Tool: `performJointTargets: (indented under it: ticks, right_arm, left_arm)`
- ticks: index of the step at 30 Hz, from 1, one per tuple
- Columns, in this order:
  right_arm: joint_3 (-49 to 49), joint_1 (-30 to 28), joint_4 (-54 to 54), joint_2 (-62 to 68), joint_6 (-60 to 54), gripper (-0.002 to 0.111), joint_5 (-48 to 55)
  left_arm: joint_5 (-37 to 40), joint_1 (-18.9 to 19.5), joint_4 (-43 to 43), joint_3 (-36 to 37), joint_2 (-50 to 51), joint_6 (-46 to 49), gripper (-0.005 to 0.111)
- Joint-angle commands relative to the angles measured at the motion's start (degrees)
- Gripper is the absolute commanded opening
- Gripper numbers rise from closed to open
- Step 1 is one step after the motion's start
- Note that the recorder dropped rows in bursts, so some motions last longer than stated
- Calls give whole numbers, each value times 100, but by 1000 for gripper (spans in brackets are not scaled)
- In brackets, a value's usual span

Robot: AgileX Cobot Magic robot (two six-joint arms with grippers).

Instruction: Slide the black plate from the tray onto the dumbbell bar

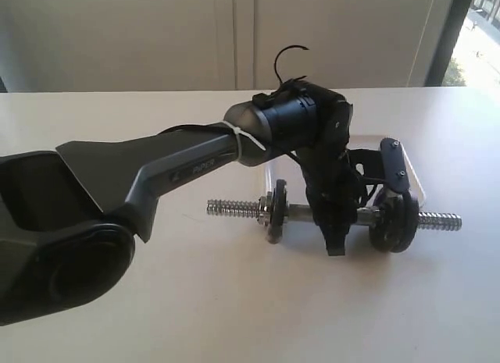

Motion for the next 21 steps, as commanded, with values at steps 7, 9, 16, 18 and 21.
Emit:
performJointTargets:
  ticks: [7,9,16,18,21]
  right_arm:
    - [4,-12,-39,-28,31,1,-71]
    - [4,-12,-39,-28,31,1,-71]
    - [4,-12,-39,-28,31,1,-71]
    - [4,-12,-39,-28,31,1,-71]
    - [4,-12,-39,-28,31,1,-71]
  left_arm:
    - [-94,-8,64,-133,-585,-283,0]
    - [-94,-8,78,-133,-585,-283,0]
    - [-67,-8,78,-133,-585,-283,0]
    - [23,-8,78,-133,-575,-283,0]
    - [125,-8,179,-133,-575,-283,0]
